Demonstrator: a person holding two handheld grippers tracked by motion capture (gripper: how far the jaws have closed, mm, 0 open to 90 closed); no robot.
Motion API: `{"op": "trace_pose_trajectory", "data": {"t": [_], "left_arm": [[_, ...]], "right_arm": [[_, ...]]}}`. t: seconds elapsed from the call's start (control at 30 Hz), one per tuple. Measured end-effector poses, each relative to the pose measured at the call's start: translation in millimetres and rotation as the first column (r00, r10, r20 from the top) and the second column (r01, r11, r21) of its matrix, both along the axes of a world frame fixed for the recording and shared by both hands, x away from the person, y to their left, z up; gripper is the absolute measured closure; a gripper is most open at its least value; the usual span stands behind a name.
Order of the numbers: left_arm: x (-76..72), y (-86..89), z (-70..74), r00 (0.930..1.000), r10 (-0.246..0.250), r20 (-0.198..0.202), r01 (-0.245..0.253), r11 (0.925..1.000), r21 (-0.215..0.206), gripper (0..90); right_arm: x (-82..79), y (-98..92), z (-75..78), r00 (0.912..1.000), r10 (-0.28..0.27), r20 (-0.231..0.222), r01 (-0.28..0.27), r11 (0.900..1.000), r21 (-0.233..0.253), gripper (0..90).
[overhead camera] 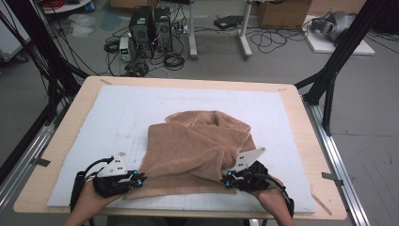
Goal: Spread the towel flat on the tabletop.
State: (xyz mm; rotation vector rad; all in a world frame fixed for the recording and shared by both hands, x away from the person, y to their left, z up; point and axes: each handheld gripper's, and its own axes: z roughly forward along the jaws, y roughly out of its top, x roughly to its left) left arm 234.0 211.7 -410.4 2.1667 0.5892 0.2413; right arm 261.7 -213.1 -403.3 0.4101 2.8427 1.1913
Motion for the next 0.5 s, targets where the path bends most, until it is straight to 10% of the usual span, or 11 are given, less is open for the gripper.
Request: {"op": "trace_pose_trajectory", "data": {"t": [0.03,0.27,0.4,0.5], "left_arm": [[0.8,-0.1,2.8,0.9999,0.009,0.005,-0.009,0.9999,-0.009,65.9],[28.0,-8.7,8.5,0.9995,0.028,0.011,-0.028,0.9988,-0.041,58.7],[52.6,-20.1,-8.9,0.9961,0.088,0.008,-0.089,0.9945,0.056,59.6],[66.7,-30.9,-24.1,0.9899,0.141,0.004,-0.14,0.9748,0.174,53.4]], "right_arm": [[0.1,-1.9,7.4,0.9999,-0.005,0.015,0.004,1.0,0.017,78.8],[24.8,-6.7,18.0,0.9936,-0.103,0.048,0.1,0.993,0.059,66.4],[47.0,2.9,4.2,0.9888,-0.148,0.018,0.148,0.989,0.008,58.2],[60.3,14.2,-8.2,0.9844,-0.175,-0.016,0.175,0.985,-0.002,53.4]]}}
